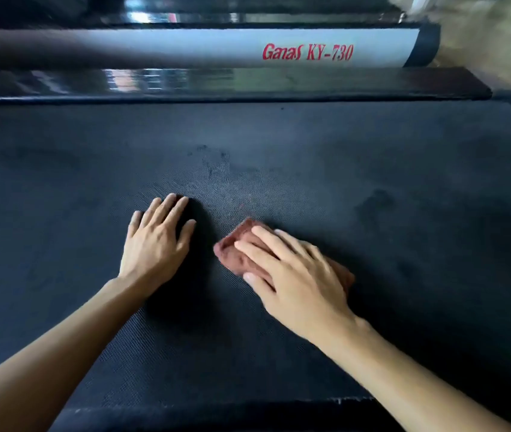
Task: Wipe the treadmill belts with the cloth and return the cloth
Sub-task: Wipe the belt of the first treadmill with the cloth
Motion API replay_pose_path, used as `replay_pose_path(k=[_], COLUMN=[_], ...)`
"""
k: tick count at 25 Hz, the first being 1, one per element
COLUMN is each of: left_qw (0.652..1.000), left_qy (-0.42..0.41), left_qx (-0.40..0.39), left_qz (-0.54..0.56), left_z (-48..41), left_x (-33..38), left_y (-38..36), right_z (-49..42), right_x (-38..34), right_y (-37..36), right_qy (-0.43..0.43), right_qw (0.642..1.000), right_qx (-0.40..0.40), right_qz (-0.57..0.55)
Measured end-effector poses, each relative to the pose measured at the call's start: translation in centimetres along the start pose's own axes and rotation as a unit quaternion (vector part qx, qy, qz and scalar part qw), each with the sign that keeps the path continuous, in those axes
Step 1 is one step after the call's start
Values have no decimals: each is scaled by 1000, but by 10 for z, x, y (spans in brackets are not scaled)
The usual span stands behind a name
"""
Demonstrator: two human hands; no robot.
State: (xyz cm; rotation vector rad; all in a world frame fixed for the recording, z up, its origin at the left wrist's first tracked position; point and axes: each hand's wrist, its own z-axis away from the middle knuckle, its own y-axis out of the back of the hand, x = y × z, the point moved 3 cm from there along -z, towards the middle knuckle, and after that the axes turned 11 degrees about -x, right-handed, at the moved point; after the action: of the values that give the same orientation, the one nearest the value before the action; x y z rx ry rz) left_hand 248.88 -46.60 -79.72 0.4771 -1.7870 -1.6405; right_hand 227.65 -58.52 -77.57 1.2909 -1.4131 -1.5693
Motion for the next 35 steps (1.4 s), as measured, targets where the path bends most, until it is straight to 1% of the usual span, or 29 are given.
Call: replay_pose_path(k=[1,2,3,4,5,6,7,9,11,13,14,15,17,18,19,20,22,23,24,25,26,27,28,30,31,32,33,34,35], left_qw=[1000,1000,1000,1000,1000,1000,1000,1000,999,999,999,999,1000,1000,1000,1000,999,999,999,999,999,999,999,1000,1000,1000,1000,1000,1000], left_qy=[1,4,8,7,4,4,5,2,0,2,2,2,2,-2,-4,-3,-4,-5,-6,-7,-9,-9,-8,-3,-1,-1,-4,-9,-15], left_qx=[-2,-2,-1,3,6,7,8,3,-4,-9,-10,-7,-2,-3,-5,-6,-7,-7,-3,3,5,5,3,-1,-3,-1,3,8,13], left_qz=[3,4,6,5,3,3,6,24,41,40,37,35,24,21,24,28,39,45,46,44,40,37,34,30,29,28,26,23,23], left_z=[0,-1,-1,-1,-2,-1,0,1,2,5,6,6,6,5,3,3,0,0,0,1,2,2,1,-3,-4,-3,-3,-2,-1], left_x=[0,0,0,0,2,3,3,3,1,-1,0,1,4,4,4,2,0,-1,-2,-3,-3,-3,-3,-3,-3,-2,-1,-1,-1], left_y=[-1,-2,-3,-2,-1,0,2,3,4,4,3,3,2,2,3,3,3,3,3,3,2,1,0,-1,-1,0,0,0,0], right_z=[17,23,16,0,-21,-39,-53,-45,5,55,66,66,33,6,-19,-34,-24,2,34,62,78,79,67,16,-12,-35,-48,-47,-29], right_x=[15,40,68,91,103,95,74,16,-28,-30,-14,8,44,49,39,19,-21,-32,-35,-28,-8,21,53,109,116,107,88,60,35], right_y=[8,17,26,31,33,30,22,4,-4,6,13,18,24,22,18,11,-3,-5,-2,5,16,25,33,43,43,40,31,23,13], right_qy=[-8,-41,-101,-158,-198,-210,-194,-114,-23,16,14,-11,-97,-146,-175,-168,-60,-4,33,47,46,21,-31,-168,-208,-212,-175,-111,-49], right_qw=[1000,999,995,987,980,977,980,993,999,999,999,999,994,988,983,985,997,1000,999,998,999,1000,999,985,978,977,984,993,998], right_qx=[1,7,11,14,12,7,9,17,-7,-28,-28,-24,8,22,23,23,12,-7,-22,-29,-21,-11,-3,20,21,20,26,26,3], right_qz=[6,18,22,31,36,35,32,33,31,14,22,33,50,50,47,43,36,30,19,10,10,20,28,29,23,20,23,27,25])
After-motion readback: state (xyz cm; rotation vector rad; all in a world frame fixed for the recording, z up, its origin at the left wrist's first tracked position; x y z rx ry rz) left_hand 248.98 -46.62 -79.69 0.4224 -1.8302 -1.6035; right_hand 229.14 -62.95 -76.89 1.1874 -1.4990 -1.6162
